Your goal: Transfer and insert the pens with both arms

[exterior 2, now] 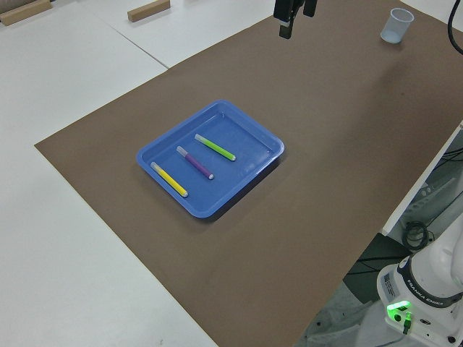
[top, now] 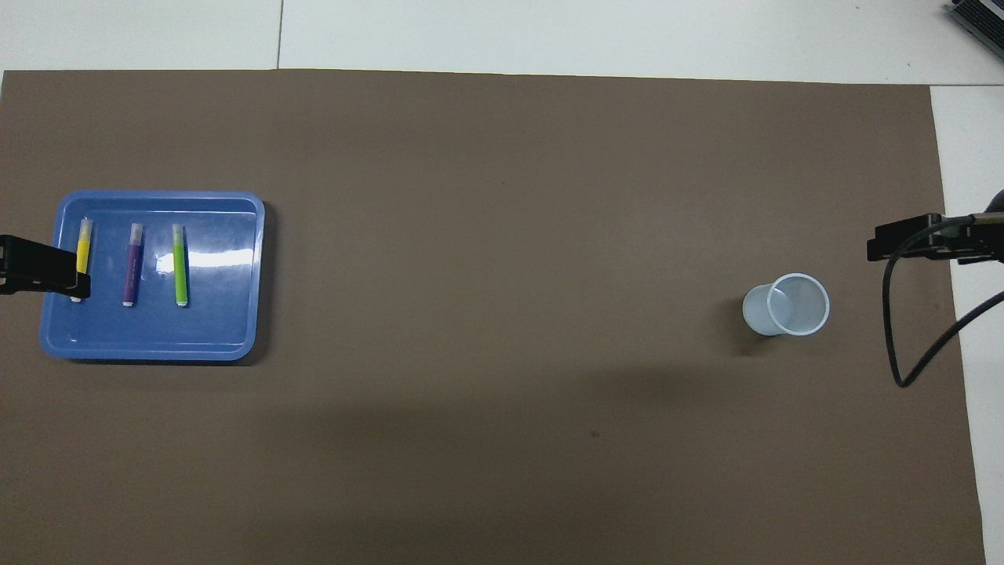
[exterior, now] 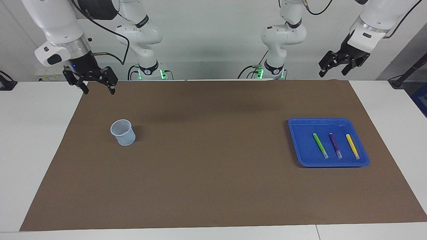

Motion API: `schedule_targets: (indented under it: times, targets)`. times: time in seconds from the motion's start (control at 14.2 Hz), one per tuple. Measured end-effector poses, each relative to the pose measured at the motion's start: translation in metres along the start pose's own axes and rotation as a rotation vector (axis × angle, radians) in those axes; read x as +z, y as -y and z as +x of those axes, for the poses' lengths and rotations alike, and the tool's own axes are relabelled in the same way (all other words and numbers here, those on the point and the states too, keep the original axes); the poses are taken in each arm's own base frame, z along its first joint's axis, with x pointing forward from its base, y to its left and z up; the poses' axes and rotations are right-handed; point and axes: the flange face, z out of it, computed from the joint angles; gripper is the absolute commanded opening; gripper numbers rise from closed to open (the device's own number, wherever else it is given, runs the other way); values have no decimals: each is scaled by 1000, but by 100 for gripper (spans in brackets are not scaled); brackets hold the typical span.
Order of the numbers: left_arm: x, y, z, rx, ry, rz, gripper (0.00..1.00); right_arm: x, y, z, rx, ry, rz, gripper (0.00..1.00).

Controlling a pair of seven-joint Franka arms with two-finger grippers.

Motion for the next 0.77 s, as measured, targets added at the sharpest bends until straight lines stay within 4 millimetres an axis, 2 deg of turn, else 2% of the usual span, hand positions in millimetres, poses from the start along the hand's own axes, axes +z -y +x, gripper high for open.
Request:
schedule_targets:
  times: [0.42,0.77]
  targets:
    - [16,5,3,-13,-57,-6,100,0,0,0,0,0,0,100]
    - [14,14,4,-139,-105,-16,100,0,0,0,0,0,0,100]
